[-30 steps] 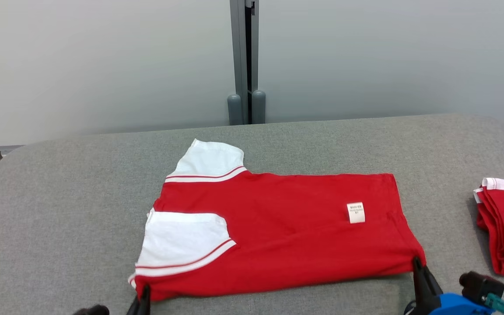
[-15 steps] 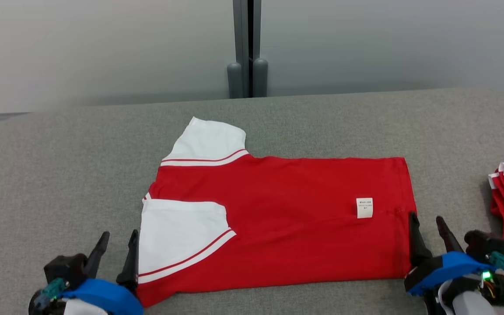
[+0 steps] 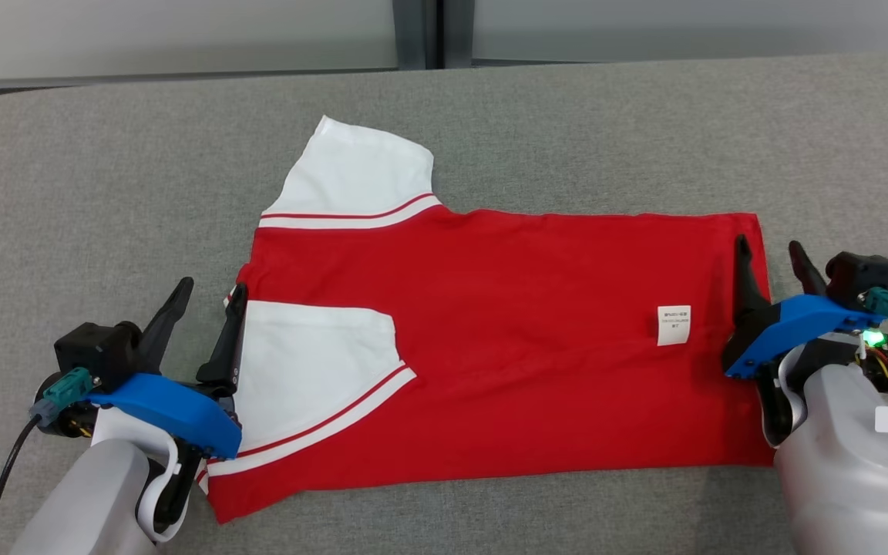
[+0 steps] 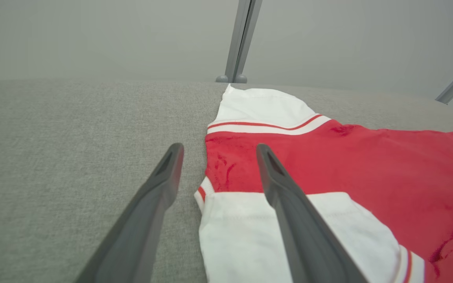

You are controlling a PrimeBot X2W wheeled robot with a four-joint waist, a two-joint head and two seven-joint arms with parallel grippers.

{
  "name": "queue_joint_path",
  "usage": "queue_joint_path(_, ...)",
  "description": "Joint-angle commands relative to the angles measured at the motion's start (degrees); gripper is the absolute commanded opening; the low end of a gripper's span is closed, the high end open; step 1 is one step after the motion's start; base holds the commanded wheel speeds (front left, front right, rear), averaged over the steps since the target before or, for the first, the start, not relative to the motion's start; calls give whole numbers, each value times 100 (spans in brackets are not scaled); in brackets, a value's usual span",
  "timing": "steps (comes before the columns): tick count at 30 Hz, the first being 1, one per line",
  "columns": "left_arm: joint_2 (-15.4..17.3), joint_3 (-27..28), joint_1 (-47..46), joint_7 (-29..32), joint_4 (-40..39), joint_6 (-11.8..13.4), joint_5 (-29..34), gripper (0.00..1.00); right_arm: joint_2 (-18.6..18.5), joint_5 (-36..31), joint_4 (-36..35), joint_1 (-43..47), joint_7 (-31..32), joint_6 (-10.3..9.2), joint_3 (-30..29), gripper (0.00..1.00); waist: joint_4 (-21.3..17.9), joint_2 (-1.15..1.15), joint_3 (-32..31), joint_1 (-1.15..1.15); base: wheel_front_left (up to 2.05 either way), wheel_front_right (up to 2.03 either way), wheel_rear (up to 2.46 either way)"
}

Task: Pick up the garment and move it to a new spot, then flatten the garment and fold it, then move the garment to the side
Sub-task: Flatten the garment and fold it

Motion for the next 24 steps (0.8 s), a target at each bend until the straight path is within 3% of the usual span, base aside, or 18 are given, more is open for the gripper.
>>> queue_joint_path(1, 53, -73, -81, -13, -53, 7, -75, 100, -23, -258, 129, -196, 28, 0, -233, 100, 125, -2, 156, -2, 0, 0, 0)
queue_joint_path(6, 183, -244, -101, -13, -159, 7, -231, 100, -25, -1092, 334, -608, 91, 0, -1074, 100, 235, -2, 368, -2, 0, 0, 0)
queue_joint_path(12, 285, -303, -116, -13, -282, 7, -305, 100, -23, -1698, 506, -939, 254, 0, -1591, 100, 313, -2, 530, -2, 0, 0, 0)
queue_joint_path(13, 310, -306, -116, -13, -302, 7, -316, 100, -23, -1804, 559, -991, 284, 0, -1650, 93, 320, -2, 549, -2, 0, 0, 0)
queue_joint_path(14, 328, -309, -128, -13, -317, 7, -343, 100, -24, -1894, 612, -1035, 306, 0, -1703, 64, 322, -2, 566, -2, 0, 0, 0)
queue_joint_path(15, 348, -319, -159, -13, -342, 7, -352, 100, -25, -1961, 672, -1089, 296, 0, -1758, 27, 321, -2, 581, -2, 0, 0, 0)
queue_joint_path(16, 352, -337, -190, -13, -391, 7, -369, 100, -24, -2015, 731, -1123, 273, 0, -1802, 2, 317, -2, 589, -2, 0, 0, 0)
queue_joint_path(24, 794, -939, -839, -13, -701, 7, -780, 100, -28, -2068, 1155, -1470, 6, 0, -1756, 0, 84, -2, 673, -2, 0, 0, 0)
